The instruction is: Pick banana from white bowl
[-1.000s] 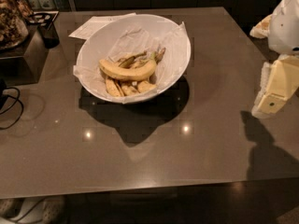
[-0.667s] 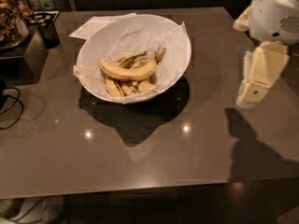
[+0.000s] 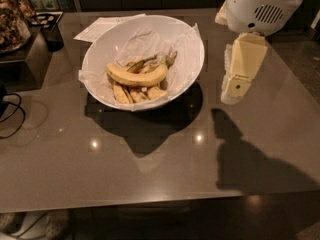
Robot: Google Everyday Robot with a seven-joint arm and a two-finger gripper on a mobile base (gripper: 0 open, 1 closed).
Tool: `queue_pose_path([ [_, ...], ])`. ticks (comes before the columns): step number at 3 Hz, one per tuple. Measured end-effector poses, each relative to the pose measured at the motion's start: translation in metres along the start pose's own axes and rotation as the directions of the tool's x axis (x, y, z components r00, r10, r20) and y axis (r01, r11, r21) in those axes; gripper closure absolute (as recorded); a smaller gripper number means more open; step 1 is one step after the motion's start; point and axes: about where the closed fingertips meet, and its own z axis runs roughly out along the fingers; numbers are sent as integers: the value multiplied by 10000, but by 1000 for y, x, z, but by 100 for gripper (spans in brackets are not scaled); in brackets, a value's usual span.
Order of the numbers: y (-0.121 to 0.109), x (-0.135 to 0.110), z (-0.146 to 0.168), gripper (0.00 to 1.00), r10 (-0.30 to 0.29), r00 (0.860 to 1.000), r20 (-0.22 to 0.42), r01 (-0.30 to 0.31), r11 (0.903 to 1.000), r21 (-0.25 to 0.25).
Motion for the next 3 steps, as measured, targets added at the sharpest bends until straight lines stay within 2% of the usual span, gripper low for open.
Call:
queue_pose_path([
  [1, -5, -25, 2, 0, -269, 9992, 304, 271, 9996, -72],
  [2, -22, -64, 10, 0, -824, 9952, 521, 833, 9964, -152],
  [3, -27, -70, 11, 0, -659, 9958, 643, 662, 9978, -13],
])
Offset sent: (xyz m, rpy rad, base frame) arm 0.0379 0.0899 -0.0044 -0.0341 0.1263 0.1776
